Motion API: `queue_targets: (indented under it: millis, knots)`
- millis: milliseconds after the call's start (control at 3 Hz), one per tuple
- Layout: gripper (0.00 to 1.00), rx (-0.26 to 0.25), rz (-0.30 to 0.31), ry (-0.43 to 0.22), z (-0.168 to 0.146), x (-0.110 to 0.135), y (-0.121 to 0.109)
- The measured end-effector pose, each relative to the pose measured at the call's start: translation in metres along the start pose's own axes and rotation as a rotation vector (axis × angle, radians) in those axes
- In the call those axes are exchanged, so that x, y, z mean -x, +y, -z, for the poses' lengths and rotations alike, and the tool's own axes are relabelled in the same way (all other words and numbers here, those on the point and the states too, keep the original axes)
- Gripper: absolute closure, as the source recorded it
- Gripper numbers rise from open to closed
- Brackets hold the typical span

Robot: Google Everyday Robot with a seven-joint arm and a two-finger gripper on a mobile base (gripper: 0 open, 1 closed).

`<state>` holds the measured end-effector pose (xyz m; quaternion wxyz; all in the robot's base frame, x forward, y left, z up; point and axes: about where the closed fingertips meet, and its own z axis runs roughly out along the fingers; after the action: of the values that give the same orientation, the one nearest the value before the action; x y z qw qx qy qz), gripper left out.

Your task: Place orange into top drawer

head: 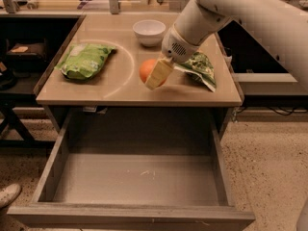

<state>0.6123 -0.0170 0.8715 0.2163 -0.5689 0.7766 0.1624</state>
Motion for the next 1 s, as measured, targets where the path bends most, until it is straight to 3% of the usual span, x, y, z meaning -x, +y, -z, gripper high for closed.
queue_targets:
  millis: [333,667,1000]
  knots:
    - [1.00,-0.001,-0.035,0.019,0.011,-0.005,0.029]
    - [1.00,0.006,-0.119,0.017,0.022,-0.018,0.085]
    - [1.00,0.044,-0.202,0.021,0.016,-0.040,0.135]
